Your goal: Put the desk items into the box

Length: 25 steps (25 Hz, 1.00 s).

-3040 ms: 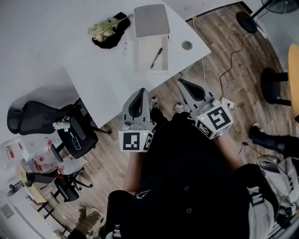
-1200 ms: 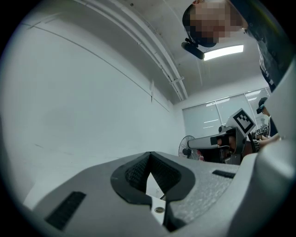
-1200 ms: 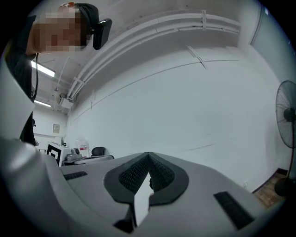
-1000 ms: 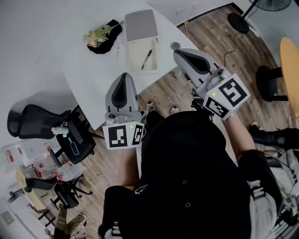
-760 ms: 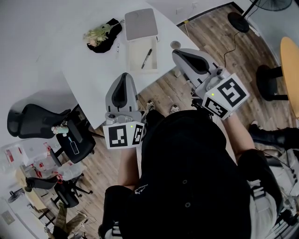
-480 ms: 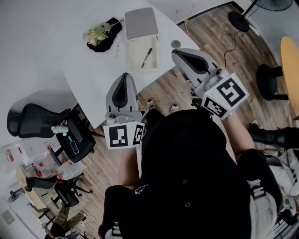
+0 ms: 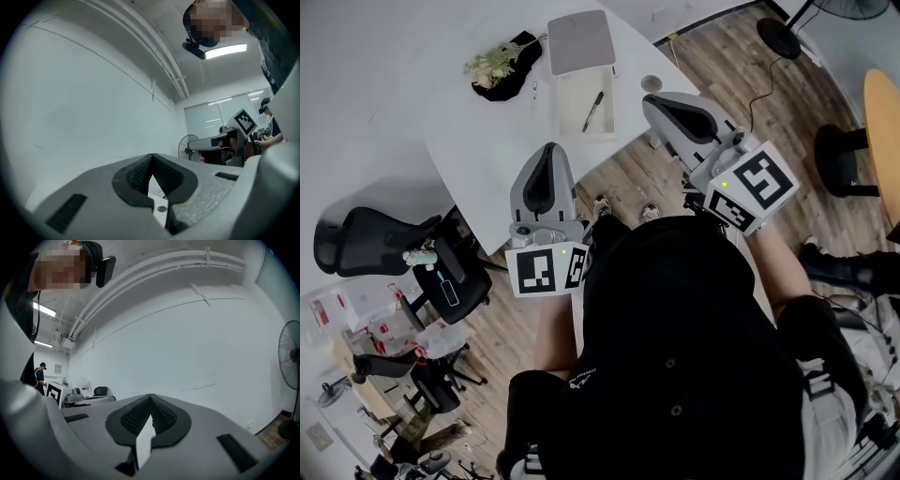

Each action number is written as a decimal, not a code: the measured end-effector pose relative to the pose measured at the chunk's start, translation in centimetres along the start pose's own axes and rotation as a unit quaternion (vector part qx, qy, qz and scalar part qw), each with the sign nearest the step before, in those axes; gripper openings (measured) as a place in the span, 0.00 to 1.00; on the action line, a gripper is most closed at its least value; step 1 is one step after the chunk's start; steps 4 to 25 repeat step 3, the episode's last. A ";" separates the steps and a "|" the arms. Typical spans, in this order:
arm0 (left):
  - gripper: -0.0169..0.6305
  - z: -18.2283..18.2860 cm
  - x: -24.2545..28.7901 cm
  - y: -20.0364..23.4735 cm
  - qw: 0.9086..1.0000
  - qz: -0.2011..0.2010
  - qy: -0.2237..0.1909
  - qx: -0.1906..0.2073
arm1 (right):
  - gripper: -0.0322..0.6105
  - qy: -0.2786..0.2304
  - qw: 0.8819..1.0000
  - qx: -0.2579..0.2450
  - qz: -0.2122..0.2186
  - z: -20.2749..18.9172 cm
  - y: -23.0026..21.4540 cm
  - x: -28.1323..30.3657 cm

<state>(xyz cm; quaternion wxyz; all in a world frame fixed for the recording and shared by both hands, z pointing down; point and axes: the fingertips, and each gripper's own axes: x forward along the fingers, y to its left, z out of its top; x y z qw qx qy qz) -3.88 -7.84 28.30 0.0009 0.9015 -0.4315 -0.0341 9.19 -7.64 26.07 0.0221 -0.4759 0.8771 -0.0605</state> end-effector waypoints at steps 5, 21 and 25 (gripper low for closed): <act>0.04 -0.1 0.2 -0.1 1.000 -0.002 0.001 0.000 | 0.05 0.000 1.000 0.002 -0.001 -0.1 -0.1 -0.1; 0.04 -0.1 0.2 -0.1 1.000 -0.002 0.001 0.000 | 0.05 0.000 1.000 0.002 -0.001 -0.1 -0.1 -0.1; 0.04 -0.1 0.2 -0.1 1.000 -0.002 0.001 0.000 | 0.05 0.000 1.000 0.002 -0.001 -0.1 -0.1 -0.1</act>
